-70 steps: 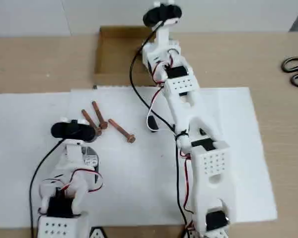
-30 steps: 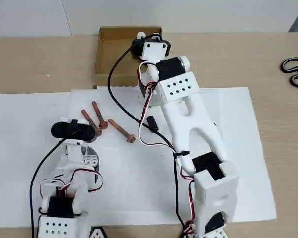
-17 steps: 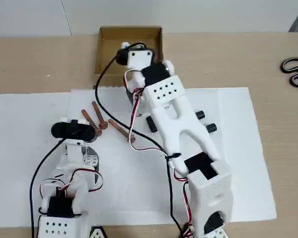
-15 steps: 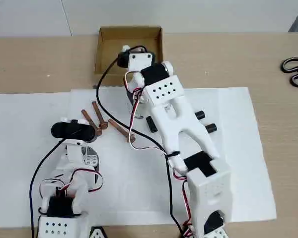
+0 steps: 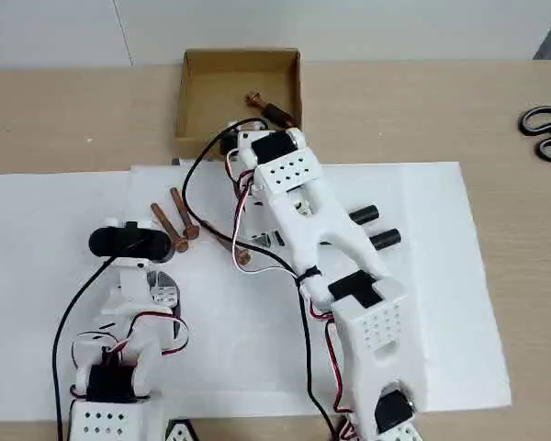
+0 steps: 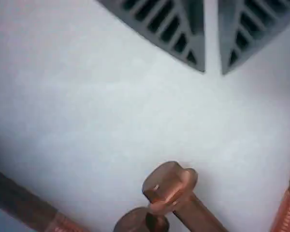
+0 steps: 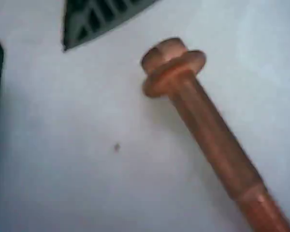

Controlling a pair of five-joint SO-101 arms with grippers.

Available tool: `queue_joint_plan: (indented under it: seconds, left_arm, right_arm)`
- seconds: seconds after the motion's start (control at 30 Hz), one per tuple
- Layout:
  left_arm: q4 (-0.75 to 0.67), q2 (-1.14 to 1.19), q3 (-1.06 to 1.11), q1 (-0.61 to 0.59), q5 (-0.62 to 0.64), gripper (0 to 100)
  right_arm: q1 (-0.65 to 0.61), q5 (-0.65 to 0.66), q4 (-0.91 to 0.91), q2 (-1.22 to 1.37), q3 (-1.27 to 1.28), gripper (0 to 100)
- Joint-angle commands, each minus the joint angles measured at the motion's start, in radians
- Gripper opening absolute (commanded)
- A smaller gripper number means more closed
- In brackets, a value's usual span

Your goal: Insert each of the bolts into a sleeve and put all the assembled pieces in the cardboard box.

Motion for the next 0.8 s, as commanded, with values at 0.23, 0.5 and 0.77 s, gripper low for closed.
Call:
queue_joint_plan:
  seconds: [0.23,0.5,0.77]
  left_arm:
    - [-0.017,-0.006,-0.008,-0.005,0.008,1]
    - [-0.017,-0.006,-0.008,-0.005,0.008,1]
    - [-0.017,-0.006,-0.008,-0.005,0.008,1]
  right_arm:
    - [0.002,0.17,-0.076,0.016,-0.005,12.7]
    - [0.045,0.206,-0.09,0.038,-0.005,13.6]
    - [0.054,0.238,-0.124,0.117,-0.005,13.3]
